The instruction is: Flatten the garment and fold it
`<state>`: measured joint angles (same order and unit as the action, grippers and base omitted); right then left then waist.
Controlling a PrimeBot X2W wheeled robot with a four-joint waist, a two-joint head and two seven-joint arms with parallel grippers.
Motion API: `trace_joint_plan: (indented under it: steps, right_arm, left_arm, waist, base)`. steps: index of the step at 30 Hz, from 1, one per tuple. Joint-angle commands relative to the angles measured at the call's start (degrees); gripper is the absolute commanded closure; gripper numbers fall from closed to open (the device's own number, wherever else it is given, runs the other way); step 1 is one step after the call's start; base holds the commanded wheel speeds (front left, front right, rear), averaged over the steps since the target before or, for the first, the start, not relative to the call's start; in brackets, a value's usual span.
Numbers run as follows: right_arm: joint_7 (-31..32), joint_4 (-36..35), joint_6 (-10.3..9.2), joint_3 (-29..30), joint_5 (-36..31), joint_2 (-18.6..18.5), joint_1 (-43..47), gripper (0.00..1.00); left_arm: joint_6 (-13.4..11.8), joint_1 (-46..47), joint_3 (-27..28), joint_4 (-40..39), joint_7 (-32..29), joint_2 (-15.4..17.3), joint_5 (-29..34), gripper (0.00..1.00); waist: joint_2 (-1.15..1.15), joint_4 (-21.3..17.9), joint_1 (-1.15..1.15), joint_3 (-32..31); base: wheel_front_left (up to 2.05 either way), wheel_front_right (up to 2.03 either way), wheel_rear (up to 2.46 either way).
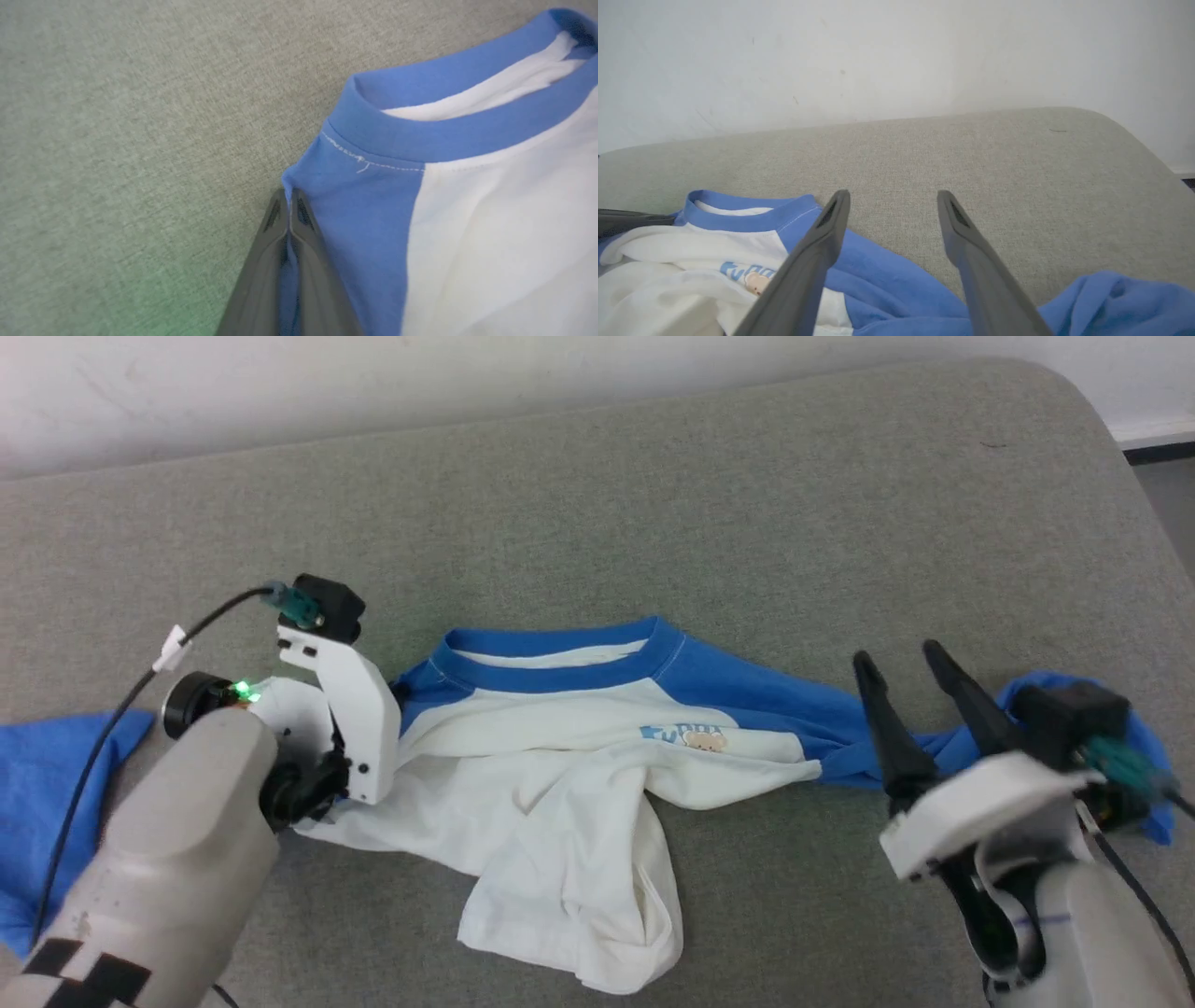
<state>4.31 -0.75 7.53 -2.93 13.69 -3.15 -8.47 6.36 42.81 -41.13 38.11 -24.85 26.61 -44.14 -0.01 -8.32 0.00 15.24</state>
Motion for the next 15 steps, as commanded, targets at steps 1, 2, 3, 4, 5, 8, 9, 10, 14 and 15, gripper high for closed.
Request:
trace_joint_plan:
  steps: [1, 2, 3, 4, 5, 8, 9, 10, 14, 15]
  right_arm:
    - [1.15, 1.57, -0.04, -0.37, 0.41, -0.21, -1.70, 0.00]
    - [2.98, 4.00, -0.04, -0.85, 1.31, -0.64, -3.56, 0.00]
    - [5.12, 6.76, -0.04, -1.47, 2.30, -1.37, -5.42, 0.00]
    - [7.51, 9.76, -0.04, -2.14, 3.14, -2.36, -7.29, 0.00]
    - [9.63, 12.52, -0.04, -2.98, 4.16, -3.27, -9.22, 0.00]
    - [15.62, 20.12, -0.04, -6.05, 7.43, -5.61, -14.72, 0.00]
    - [17.03, 22.23, -0.04, -7.21, 8.51, -6.10, -16.55, 0.00]
    - [18.66, 24.29, -0.04, -8.79, 9.43, -6.66, -18.27, 0.00]
    - [23.83, 30.54, -0.04, -15.57, 13.36, -8.13, -24.25, 0.00]
    - [25.20, 31.97, -0.04, -17.36, 14.17, -8.45, -25.45, 0.00]
  left_arm:
    - [-1.15, -3.15, -1.10, 1.96, 0.80, -0.71, 1.01, 1.00]
    - [-1.75, -2.95, -0.66, 1.93, 2.92, -1.05, 1.33, 1.00]
    - [-2.32, -2.73, -0.42, 1.77, 4.89, -1.34, 1.82, 1.00]
    - [-2.82, -2.54, -0.29, 1.53, 6.53, -1.71, 2.27, 1.00]
    - [-3.00, -2.41, -0.15, 1.19, 7.92, -2.17, 2.44, 1.00]
    - [-2.90, -1.85, -0.42, 0.12, 10.75, -3.33, 3.18, 1.00]
    - [-2.82, -1.66, -0.45, -0.24, 11.45, -3.65, 3.27, 1.00]
    - [-2.86, -1.35, -0.64, -0.68, 12.23, -3.86, 3.72, 1.00]
    - [-2.95, -0.48, -0.86, -2.14, 14.52, -4.59, 4.50, 1.00]
    - [-2.90, -0.35, -0.87, -2.48, 14.91, -4.71, 4.54, 1.00]
  waist:
    - [0.01, 1.06, 0.00, -0.98]
    - [0.01, 1.56, 0.00, -1.29]
    - [0.01, 2.10, 0.00, -1.55]
    - [0.01, 2.77, 0.00, -1.79]
    - [0.01, 3.47, 0.00, -1.95]
    - [0.01, 5.66, 0.00, -2.11]
    - [0.01, 6.19, 0.00, -2.03]
    - [0.01, 6.79, 0.00, -1.91]
    - [0.01, 8.56, 0.00, -1.33]
    - [0.01, 8.85, 0.00, -1.16]
  base:
    - [0.00, 0.00, 0.00]
    - [0.00, 0.00, 0.00]
    - [0.00, 0.00, 0.00]
    - [0.00, 0.00, 0.00]
    - [0.00, 0.00, 0.00]
    - [0.00, 0.00, 0.00]
    - [0.00, 0.00, 0.00]
    - [0.00, 0.00, 0.00]
    - [0.00, 0.00, 0.00]
    - [0.00, 0.00, 0.00]
